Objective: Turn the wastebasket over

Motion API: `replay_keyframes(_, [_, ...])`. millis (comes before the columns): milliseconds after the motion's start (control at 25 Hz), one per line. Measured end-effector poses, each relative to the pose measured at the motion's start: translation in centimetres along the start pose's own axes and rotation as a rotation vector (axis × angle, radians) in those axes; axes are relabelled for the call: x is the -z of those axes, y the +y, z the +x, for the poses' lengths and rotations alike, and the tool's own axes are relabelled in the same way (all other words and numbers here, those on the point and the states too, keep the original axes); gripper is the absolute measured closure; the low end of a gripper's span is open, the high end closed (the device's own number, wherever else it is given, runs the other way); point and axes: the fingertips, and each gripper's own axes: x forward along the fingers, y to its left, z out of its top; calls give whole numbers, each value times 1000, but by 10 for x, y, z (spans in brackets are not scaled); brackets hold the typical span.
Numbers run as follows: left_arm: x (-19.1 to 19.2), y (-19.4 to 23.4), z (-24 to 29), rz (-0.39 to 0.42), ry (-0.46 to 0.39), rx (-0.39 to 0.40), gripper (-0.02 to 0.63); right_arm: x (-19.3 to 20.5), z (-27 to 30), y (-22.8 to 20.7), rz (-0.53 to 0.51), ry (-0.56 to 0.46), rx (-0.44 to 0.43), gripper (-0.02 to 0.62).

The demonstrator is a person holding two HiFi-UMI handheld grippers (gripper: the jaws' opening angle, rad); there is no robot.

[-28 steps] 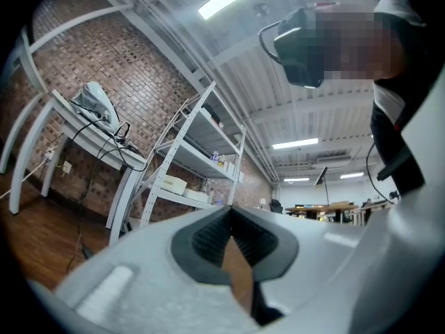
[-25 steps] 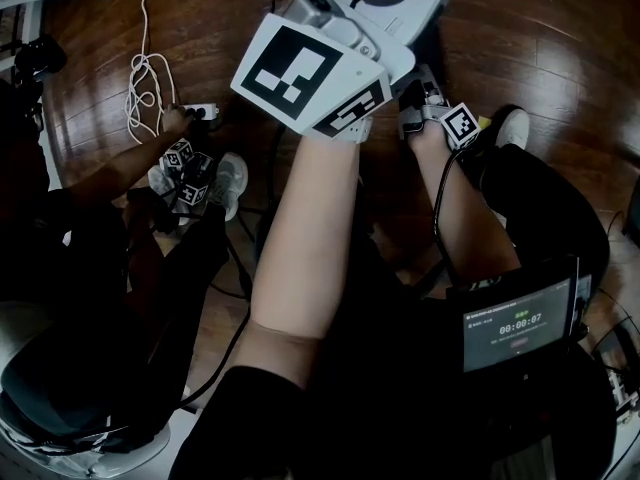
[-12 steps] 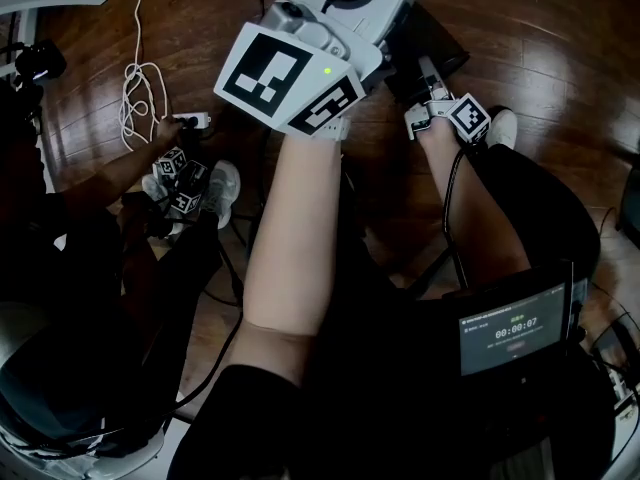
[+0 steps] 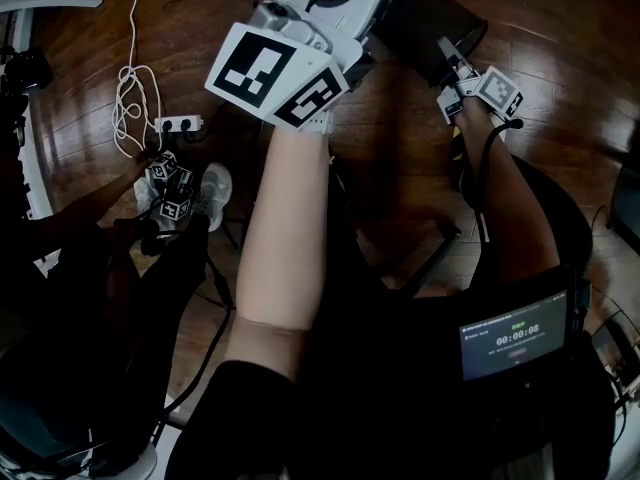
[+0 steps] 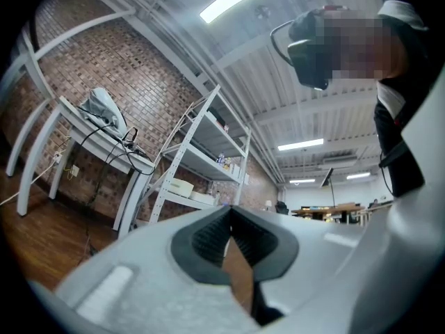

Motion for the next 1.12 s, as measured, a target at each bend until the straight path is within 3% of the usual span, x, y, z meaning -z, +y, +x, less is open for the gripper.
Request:
replay_keyframes(320, [-1, 3, -2, -15, -19, -7, 606, -30, 6, -2, -376, 352, 55, 572])
replay_keyframes(560, [6, 9, -2, -26, -19, -16, 604, -34, 18, -23, -753, 680, 130, 577])
replay_keyframes(840, [4, 8, 0, -34, -20, -18, 605, -11, 31, -30, -1298, 1047, 181, 577])
replay_keyframes(960, [4, 8, 1, -37, -23, -24, 606, 3, 30, -34, -1405, 1124, 154, 575])
replay_keyframes(1120, [3, 6, 3, -45, -28, -29, 604, 17, 29, -37, -1471, 1145, 127, 569])
